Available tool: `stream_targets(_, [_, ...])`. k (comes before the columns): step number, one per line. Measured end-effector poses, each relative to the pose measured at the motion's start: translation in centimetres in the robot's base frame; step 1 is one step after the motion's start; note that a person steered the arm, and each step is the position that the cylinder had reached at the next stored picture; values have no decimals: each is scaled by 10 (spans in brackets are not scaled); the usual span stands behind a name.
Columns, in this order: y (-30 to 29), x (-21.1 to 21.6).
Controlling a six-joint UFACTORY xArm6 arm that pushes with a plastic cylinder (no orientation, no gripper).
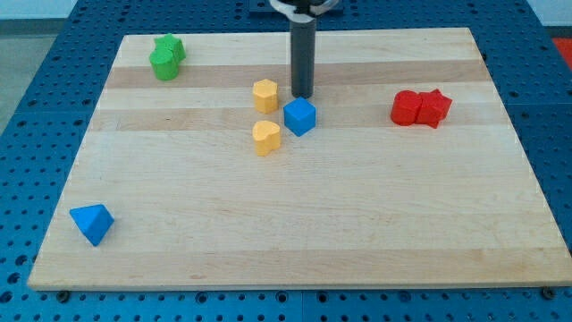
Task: Push the blue cube into the blue triangle
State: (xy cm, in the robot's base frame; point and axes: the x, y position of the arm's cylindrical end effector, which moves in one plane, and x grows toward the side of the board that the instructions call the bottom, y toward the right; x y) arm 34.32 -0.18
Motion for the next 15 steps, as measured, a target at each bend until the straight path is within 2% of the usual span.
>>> stream_targets(2, [-1,47])
stream_targets(4, [5,113])
stream_targets(5, [5,128])
stream_targets(6, [6,77])
stream_targets(7, [39,84])
stream_targets(8, [42,84])
stream_targets(9, [60,94])
stream_targets(10, [60,140])
stream_targets(11, [60,165])
stream_targets(15, [2,174])
